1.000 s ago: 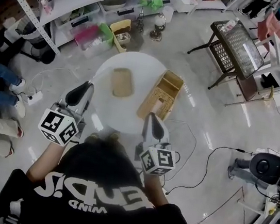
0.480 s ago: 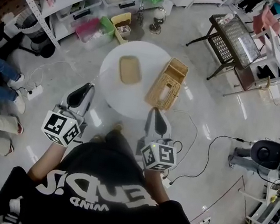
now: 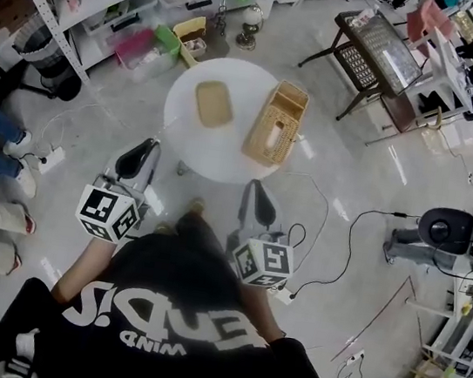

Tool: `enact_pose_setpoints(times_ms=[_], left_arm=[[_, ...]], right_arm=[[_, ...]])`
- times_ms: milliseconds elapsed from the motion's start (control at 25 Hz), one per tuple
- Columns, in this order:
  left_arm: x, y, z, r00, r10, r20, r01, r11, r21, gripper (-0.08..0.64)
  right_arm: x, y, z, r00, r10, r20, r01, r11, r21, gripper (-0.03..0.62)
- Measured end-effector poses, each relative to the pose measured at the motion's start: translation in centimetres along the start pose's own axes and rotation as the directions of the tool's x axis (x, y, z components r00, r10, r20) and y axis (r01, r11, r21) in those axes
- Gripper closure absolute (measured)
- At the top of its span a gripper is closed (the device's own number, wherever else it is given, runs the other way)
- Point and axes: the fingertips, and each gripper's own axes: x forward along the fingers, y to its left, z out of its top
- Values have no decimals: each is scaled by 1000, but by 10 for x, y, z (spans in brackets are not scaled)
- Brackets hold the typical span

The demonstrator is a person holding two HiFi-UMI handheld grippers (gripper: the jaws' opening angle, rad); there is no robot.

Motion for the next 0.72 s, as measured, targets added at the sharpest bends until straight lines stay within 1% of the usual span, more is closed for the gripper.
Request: enact_pose_setpoints(times_ms=[240, 720], left_arm=[[-12, -5, 3, 1000, 2, 10, -2, 1000, -1, 515], [-16, -1, 0, 1000, 11, 1, -11, 1000, -1, 516]], right_arm=[[-12, 8, -1, 1000, 9, 11, -9, 1000, -3, 592], [-7, 14, -1, 1000, 24, 6, -24, 1000, 2, 592]])
